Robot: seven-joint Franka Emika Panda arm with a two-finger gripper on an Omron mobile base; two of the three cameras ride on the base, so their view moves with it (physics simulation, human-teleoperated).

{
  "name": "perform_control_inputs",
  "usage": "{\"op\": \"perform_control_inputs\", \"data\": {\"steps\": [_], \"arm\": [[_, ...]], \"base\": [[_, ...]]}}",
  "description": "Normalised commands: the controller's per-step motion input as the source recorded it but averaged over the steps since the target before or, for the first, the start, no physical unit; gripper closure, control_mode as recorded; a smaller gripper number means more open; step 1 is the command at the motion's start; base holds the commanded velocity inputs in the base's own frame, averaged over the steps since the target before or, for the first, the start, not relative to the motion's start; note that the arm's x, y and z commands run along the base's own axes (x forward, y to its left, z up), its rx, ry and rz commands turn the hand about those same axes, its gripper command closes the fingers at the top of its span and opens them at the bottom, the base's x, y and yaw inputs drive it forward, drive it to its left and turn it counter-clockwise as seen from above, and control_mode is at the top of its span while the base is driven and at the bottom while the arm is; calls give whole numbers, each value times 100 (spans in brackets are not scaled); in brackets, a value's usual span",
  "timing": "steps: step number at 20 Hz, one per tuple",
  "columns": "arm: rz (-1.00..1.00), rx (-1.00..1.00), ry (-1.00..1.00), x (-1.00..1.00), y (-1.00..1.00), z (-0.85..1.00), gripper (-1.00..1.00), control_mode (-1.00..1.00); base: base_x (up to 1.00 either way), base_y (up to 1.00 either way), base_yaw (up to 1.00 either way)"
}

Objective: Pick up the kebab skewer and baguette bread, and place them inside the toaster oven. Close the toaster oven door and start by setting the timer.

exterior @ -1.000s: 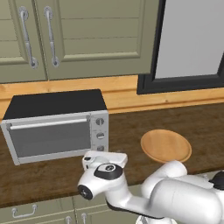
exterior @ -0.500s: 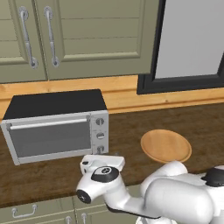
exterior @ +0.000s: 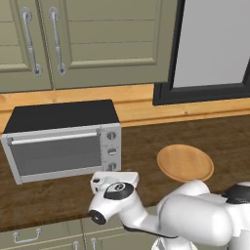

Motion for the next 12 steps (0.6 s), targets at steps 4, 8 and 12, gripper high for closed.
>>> {"op": "perform_control_inputs", "data": {"steps": [4, 8, 12], "arm": [[5, 0, 0, 29, 0, 0, -100, -100], [4, 0, 0, 31, -1, -8, -100, -100], [3, 0, 0, 8, 0, -17, -100, -100]], "base": [[0, 0, 0], [0, 0, 0], [0, 0, 0]]}}
